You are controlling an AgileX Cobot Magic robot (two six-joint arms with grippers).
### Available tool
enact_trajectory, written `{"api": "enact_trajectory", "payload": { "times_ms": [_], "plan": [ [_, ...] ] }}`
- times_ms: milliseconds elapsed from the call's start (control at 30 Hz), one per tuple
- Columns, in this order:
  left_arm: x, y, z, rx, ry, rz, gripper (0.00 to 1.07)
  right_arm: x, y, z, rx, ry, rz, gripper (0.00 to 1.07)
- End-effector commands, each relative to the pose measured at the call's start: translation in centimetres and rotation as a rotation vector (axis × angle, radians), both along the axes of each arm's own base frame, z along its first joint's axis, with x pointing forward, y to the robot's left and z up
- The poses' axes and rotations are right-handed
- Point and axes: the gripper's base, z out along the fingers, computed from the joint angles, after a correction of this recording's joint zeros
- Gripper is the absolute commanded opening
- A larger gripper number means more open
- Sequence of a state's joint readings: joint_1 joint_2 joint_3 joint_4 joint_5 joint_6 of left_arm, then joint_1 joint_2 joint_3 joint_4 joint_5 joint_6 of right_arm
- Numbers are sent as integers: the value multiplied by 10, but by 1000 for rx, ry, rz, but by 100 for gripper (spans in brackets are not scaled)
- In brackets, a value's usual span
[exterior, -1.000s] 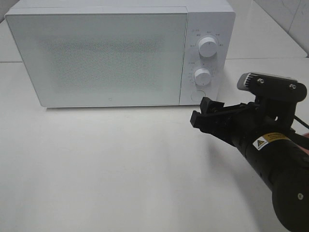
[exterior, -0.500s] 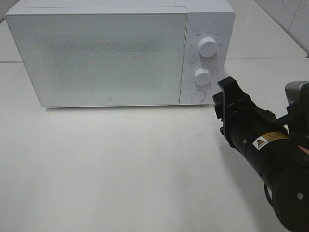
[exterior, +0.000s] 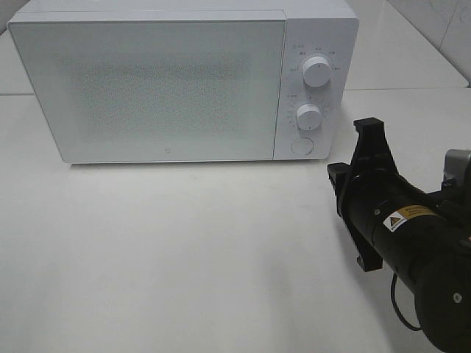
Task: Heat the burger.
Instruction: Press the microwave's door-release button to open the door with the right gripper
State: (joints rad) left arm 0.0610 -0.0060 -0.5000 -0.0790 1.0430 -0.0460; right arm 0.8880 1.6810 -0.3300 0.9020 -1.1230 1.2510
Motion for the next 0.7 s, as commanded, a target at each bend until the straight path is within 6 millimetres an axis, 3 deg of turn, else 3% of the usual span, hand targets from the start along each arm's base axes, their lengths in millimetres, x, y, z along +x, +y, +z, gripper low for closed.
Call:
{"api": "enact_trajectory", "payload": {
  "times_ms": [33,200,700],
  "plan": [
    [-3,0,0,5,-32,-2,100,0,2,-2,44,45,-3,0],
    [-3,0,0,5,-32,-2,100,3,2,-2,50,42,-16,0],
    [-3,0,0,5,-32,-2,100,44,12,-22,42,86,-44,0]
  ]
}}
